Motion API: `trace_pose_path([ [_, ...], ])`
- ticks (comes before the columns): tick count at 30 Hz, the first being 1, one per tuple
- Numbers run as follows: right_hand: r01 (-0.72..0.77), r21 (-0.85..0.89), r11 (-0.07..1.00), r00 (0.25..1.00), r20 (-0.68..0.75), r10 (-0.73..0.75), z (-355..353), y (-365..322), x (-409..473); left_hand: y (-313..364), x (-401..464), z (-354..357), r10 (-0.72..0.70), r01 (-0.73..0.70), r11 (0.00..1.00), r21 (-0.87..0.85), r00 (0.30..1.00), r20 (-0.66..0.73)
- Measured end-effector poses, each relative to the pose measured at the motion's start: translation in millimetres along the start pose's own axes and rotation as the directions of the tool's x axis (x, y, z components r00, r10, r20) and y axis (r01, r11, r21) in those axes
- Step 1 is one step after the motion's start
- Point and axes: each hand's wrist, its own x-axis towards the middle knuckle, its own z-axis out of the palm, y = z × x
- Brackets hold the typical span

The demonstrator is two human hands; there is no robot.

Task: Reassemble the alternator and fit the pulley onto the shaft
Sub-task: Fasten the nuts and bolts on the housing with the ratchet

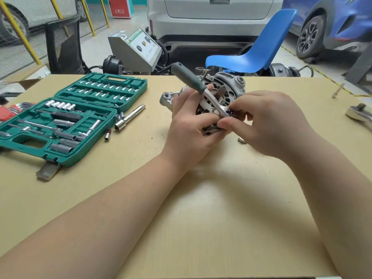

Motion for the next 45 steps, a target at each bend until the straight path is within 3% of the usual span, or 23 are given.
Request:
trace_pose_path([
  [3,0.084,0.095,0.992,0.994,0.065,-0.090,-6,5,-4,0,0,1,-0.049,0.049,0.999,-0.018,0.999,-0.002],
  [5,0.117,0.114,0.987,0.989,0.081,-0.127,-8,7,-8,-2,0,1,0.006,-0.007,1.000,0.023,1.000,0.017],
  [12,-0.018,0.006,1.000,1.000,-0.008,0.018,1,0,-1,-2,-1,2,0.033,-0.032,0.999,0.010,0.999,-0.028],
  [17,0.073,0.088,0.993,0.994,0.078,-0.080,-6,7,-5,-1,1,1,-0.031,0.031,0.999,-0.017,0.999,-0.017],
  [19,0.084,0.088,0.993,0.992,0.083,-0.092,-6,8,-7,-3,1,0,0.007,-0.007,1.000,0.027,1.000,0.014],
  [25,-0.034,-0.007,0.999,0.999,-0.013,0.034,3,-2,-1,-2,1,-1,0.022,-0.022,1.000,0.009,1.000,0.013],
  [30,0.088,0.110,0.990,0.992,0.084,-0.098,-4,8,-4,-3,2,0,-0.049,0.049,0.999,0.010,0.998,0.028],
  [32,0.103,0.121,0.987,0.987,0.111,-0.116,-6,11,-6,-3,1,0,-0.011,0.009,0.999,0.044,0.999,0.030],
  [35,0.049,0.060,0.997,0.998,0.046,-0.052,-4,6,-6,-1,1,-1,-0.045,0.044,0.999,-0.023,0.999,-0.008],
  [38,-0.014,0.019,1.000,1.000,-0.007,0.014,1,2,-2,1,1,-1,0.009,-0.009,1.000,0.014,1.000,0.004],
  [43,0.078,0.129,0.989,0.993,0.081,-0.089,-4,11,-3,0,0,0,-0.035,0.035,0.999,0.002,0.999,-0.008],
  [45,0.103,0.158,0.982,0.986,0.115,-0.122,-6,13,-5,-2,0,0,0.016,-0.017,0.999,0.042,1.000,0.012],
])
